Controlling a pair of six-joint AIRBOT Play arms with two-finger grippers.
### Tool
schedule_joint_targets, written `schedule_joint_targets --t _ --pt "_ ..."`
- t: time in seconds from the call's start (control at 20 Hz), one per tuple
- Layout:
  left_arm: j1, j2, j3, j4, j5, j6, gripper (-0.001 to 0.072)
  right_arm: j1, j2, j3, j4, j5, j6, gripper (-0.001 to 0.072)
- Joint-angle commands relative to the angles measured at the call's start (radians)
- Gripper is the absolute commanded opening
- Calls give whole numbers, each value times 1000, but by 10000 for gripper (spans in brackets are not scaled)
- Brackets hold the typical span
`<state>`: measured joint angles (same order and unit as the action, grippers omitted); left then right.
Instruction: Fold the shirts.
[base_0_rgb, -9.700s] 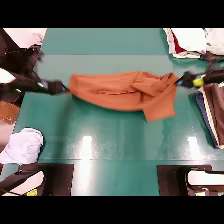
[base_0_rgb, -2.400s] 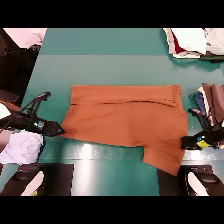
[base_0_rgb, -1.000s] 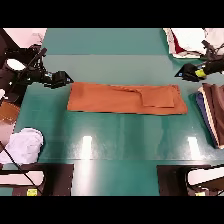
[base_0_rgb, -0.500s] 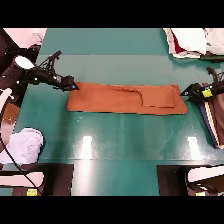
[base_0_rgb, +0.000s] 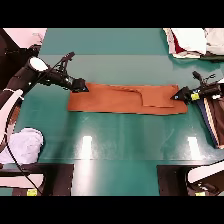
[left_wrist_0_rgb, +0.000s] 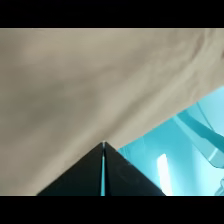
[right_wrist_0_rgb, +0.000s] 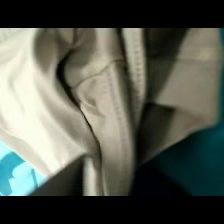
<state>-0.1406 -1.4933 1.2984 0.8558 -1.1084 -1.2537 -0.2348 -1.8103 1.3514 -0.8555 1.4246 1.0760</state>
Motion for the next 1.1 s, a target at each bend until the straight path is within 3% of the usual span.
schedule_joint_targets --t 0.0,0.05,0.2,0.35,0.75,1.05 --pt "-42 -3 1 3 28 -33 29 11 -5 1 26 12 -47 60" --pt "-61 -3 2 3 53 -34 29 8 2 1 24 20 -55 16" --pt "-117 -27 34 3 114 -41 28 9 63 1 25 53 -51 15" --pt "-178 -139 167 3 99 -51 28 39 164 33 23 94 29 15" --pt "-359 -492 515 -3 76 -86 29 276 247 426 26 234 276 15" --pt "-383 -568 558 -11 110 -134 29 483 215 667 22 226 314 14"
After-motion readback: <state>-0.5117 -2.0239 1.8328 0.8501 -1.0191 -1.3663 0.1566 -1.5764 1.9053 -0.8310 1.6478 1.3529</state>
